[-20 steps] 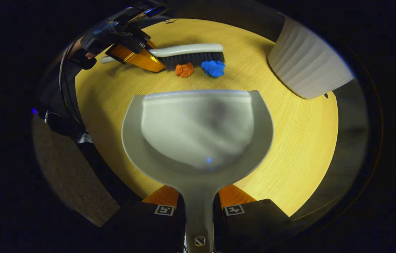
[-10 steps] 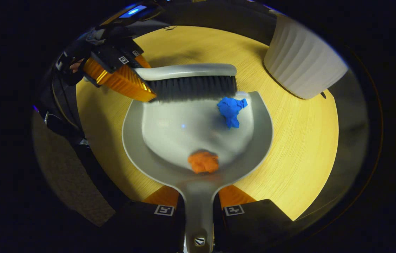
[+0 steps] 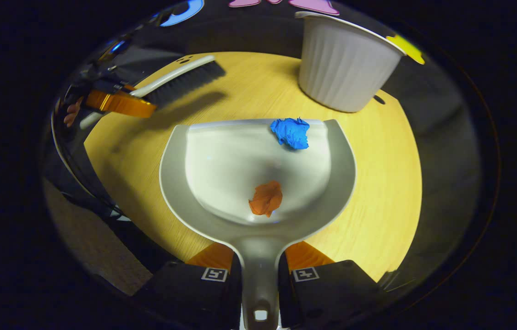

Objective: Pick up the small broom and dustpan from the desktop, sweep the trash into the dustpan with the broom, and then empty the trash into the garbage bin.

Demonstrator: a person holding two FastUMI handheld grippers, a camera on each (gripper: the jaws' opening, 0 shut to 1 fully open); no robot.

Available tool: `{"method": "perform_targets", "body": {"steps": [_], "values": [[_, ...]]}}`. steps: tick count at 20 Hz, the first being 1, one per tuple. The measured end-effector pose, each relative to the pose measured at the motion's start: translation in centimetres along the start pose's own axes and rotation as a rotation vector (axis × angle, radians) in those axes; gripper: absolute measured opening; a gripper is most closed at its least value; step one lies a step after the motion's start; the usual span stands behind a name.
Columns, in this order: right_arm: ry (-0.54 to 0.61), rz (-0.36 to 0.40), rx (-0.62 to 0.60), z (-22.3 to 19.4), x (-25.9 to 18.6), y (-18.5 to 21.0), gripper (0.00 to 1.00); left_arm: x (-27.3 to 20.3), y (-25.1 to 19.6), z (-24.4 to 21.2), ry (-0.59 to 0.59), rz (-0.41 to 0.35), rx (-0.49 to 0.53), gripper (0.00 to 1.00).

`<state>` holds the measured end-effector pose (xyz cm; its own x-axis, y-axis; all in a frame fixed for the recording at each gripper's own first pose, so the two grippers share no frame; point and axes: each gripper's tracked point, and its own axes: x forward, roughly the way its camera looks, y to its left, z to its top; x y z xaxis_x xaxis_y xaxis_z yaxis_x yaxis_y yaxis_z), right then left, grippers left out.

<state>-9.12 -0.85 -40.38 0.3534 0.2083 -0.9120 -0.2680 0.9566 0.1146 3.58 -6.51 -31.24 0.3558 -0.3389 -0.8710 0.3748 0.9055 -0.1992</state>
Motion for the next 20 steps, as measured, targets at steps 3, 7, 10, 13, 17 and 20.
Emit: {"method": "perform_targets", "body": {"steps": [3, 7, 10, 13, 17, 20], "values": [[-0.029, -0.077, 0.075, 1.5, -1.7, -1.2, 0.34, -1.3, 3.4, -1.5, -0.007, 0.015, -0.026, 0.25], [-0.078, -0.186, 0.153, 4.3, -5.8, -3.4, 0.37, -1.7, 5.3, -3.7, -0.019, -0.008, -0.059, 0.25], [-0.084, -0.253, 0.233, 6.2, -8.8, -5.0, 0.39, -1.8, 6.2, -4.7, -0.025, -0.019, -0.061, 0.25], [-0.113, -0.354, 0.236, 8.8, -11.5, -7.8, 0.37, -2.1, 6.7, -5.2, -0.036, -0.043, -0.064, 0.25], [-0.150, -0.457, 0.219, 12.9, -14.1, -11.4, 0.36, -2.4, 7.4, -5.7, -0.053, -0.062, -0.028, 0.25], [-0.150, -0.511, 0.202, 15.8, -15.0, -13.6, 0.36, -3.1, 8.1, -6.0, -0.069, -0.082, -0.025, 0.25]]}}
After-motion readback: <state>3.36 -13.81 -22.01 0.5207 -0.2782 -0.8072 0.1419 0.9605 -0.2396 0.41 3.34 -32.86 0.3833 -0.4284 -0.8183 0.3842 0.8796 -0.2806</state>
